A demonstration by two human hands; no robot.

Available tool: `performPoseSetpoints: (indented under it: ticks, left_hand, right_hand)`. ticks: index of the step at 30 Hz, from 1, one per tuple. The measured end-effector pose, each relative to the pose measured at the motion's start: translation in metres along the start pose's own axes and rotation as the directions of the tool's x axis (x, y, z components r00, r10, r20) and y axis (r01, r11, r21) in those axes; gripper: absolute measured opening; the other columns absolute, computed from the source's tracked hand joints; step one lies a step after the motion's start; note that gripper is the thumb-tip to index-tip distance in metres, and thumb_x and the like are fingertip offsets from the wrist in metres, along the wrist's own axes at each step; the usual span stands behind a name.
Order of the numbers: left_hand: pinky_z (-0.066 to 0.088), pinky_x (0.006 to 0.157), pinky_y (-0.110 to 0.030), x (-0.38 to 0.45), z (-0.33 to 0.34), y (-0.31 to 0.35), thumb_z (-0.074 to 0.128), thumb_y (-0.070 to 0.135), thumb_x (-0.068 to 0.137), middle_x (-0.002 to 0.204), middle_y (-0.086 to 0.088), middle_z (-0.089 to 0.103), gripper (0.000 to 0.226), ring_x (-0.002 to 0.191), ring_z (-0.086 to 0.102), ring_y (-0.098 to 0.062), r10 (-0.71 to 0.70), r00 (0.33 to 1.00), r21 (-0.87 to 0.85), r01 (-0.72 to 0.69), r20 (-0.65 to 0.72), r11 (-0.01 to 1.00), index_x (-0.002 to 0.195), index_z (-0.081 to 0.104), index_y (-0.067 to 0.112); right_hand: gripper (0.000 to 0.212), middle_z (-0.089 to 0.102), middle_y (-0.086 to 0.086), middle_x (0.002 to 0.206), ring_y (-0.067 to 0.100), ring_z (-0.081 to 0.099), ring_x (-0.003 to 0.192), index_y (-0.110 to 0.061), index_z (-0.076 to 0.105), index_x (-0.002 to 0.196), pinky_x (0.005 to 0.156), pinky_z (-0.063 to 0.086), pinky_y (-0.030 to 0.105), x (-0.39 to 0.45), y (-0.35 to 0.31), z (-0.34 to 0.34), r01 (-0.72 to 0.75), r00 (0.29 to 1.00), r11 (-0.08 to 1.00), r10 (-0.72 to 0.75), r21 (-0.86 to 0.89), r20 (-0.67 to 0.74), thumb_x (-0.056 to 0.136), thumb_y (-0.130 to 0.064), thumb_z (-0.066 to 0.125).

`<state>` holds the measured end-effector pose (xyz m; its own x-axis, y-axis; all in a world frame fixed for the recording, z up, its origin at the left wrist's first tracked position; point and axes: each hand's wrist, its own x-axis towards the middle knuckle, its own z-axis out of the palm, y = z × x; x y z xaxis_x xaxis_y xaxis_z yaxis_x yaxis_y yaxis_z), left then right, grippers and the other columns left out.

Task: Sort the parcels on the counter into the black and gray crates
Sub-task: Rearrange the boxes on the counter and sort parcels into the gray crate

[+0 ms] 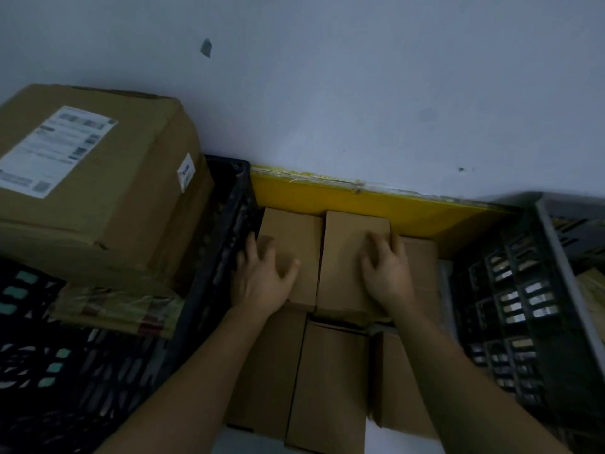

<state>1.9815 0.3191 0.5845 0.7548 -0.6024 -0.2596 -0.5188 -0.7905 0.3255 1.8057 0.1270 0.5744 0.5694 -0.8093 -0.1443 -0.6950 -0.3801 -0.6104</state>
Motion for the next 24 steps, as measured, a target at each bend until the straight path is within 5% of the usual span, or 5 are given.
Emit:
performPoseSetpoints:
  ticks: [4, 8, 13, 20, 24]
  left_hand:
    - [0.035, 0.116, -0.059, 0.002, 0.001, 0.006, 0.02, 0.102, 0.08, 0.178, -0.005, -0.012, 0.114, 0.156, 0.02, -0.045, -0.007, 0.996, 0.13, -0.006, 0.094, 0.992, 0.169, 0.008, 0.033]
    - [0.052, 0.096, -0.045, 0.005, -0.004, 0.004, 0.034, 0.097, 0.084, 0.178, -0.013, -0.001, 0.115, 0.141, 0.048, -0.043, -0.086, 0.991, 0.067, 0.079, 0.1, 0.995, 0.169, -0.005, 0.031]
    - [0.052, 0.089, -0.043, -0.003, -0.007, -0.003, 0.038, 0.092, 0.089, 0.175, -0.017, 0.009, 0.111, 0.137, 0.051, -0.042, -0.098, 0.988, 0.091, 0.087, 0.121, 0.992, 0.17, -0.006, 0.03]
    - [0.05, 0.099, -0.05, 0.01, -0.025, 0.008, 0.048, 0.051, 0.11, 0.167, -0.018, 0.032, 0.075, 0.136, 0.052, -0.043, -0.131, 0.987, -0.282, 0.099, -0.096, 0.954, 0.171, 0.012, 0.027]
    - [0.049, 0.087, -0.043, 0.002, -0.011, 0.006, 0.041, 0.041, 0.114, 0.16, -0.017, 0.04, 0.058, 0.124, 0.058, -0.038, -0.146, 0.963, -0.319, 0.069, -0.225, 0.945, 0.167, 0.025, 0.024]
  right_hand:
    - [0.071, 0.002, 0.005, 0.179, 0.042, 0.023, 0.158, -0.042, 0.026, 0.166, 0.119, 0.043, 0.058, -0.003, -0.004, 0.006, -0.044, 0.998, 0.98, 0.052, -0.192, 0.034, 0.104, -0.068, 0.047]
    - [0.074, 0.002, 0.004, 0.178, 0.044, 0.027, 0.155, -0.047, 0.02, 0.165, 0.117, 0.044, 0.058, -0.007, -0.003, 0.007, -0.071, 0.996, 0.984, 0.08, -0.166, 0.049, 0.1, -0.074, 0.046]
    - [0.075, 0.004, 0.004, 0.178, 0.044, 0.029, 0.155, -0.046, 0.021, 0.166, 0.117, 0.044, 0.056, -0.008, 0.0, 0.004, -0.064, 0.995, 0.986, 0.075, -0.152, 0.066, 0.101, -0.073, 0.047]
    - [0.074, 0.007, 0.005, 0.176, 0.042, 0.028, 0.156, -0.043, 0.021, 0.167, 0.12, 0.042, 0.055, -0.008, 0.0, 0.003, -0.072, 0.994, 0.99, 0.081, -0.124, 0.072, 0.103, -0.068, 0.049]
    - [0.075, 0.006, 0.005, 0.177, 0.041, 0.027, 0.157, -0.043, 0.019, 0.168, 0.122, 0.041, 0.054, -0.01, 0.002, 0.0, -0.074, 0.993, 0.99, 0.084, -0.118, 0.082, 0.104, -0.067, 0.049]
